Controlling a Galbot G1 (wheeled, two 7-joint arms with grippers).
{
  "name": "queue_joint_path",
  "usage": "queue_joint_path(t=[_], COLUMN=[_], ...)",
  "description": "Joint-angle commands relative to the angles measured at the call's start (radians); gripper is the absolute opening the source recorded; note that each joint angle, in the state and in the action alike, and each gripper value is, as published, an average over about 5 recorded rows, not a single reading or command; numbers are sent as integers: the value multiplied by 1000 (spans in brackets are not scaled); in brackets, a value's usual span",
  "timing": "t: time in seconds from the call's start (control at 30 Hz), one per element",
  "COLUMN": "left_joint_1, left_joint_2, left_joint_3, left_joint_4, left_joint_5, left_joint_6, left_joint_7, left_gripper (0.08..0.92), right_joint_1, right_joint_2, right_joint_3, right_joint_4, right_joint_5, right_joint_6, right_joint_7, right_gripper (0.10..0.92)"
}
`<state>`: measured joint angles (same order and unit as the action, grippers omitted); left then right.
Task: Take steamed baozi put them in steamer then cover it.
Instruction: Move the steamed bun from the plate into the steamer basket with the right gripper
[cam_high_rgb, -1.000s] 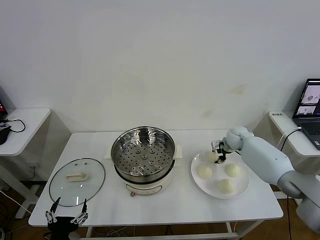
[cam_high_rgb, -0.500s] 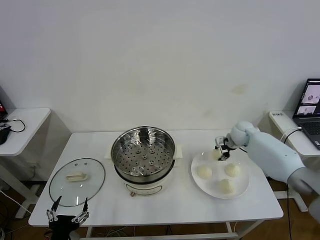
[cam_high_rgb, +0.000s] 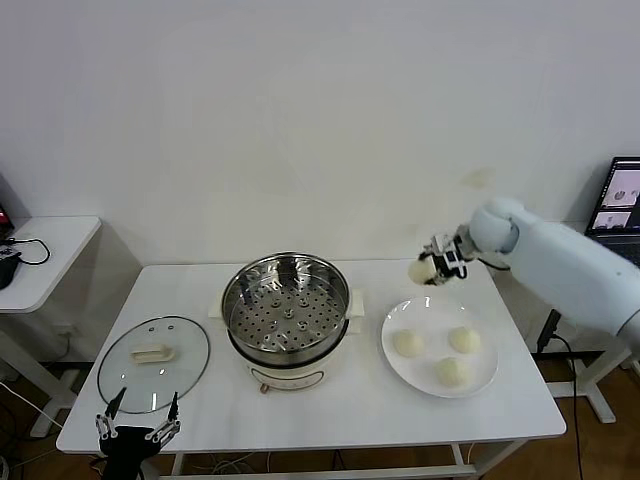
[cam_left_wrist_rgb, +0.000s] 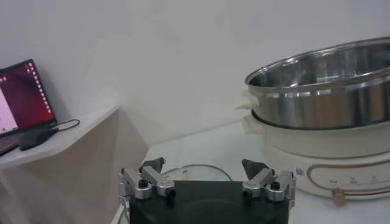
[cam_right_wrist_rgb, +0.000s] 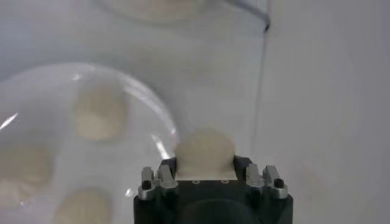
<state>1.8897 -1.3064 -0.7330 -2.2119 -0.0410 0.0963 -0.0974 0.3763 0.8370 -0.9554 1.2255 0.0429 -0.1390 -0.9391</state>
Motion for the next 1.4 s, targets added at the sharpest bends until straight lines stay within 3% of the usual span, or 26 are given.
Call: queue_joint_path(t=[0.03, 0.3, 0.53, 0.83, 1.13, 1.4], left_joint_1=[0, -1, 0, -10, -24, -33], left_joint_2=[3, 9, 8, 11, 13, 12], left_joint_3=[-1, -14, -28, -54, -68, -64], left_joint_4=[-2, -13, -28, -44, -44, -40], left_joint_5=[-1, -11, -26, -56, -76, -77], left_joint_6=[0, 1, 2, 14, 21, 23], left_joint_7=[-1, -1, -2, 1, 3, 5], left_gripper=[823, 823, 823, 823, 823, 823], right_joint_1=[195, 273, 247, 202, 144, 96], right_joint_2=[15, 198, 372, 501, 545, 583], right_joint_3=[-111, -191, -248, -354, -404, -401], right_joint_4=[78, 56, -1, -93, -126, -204], right_joint_5=[142, 272, 260, -23, -49, -222], right_joint_6=[-9, -2, 43, 224, 347, 487], right_joint_7=[5, 53, 77, 99, 132, 200], right_gripper=[592, 594, 592, 592, 594, 594])
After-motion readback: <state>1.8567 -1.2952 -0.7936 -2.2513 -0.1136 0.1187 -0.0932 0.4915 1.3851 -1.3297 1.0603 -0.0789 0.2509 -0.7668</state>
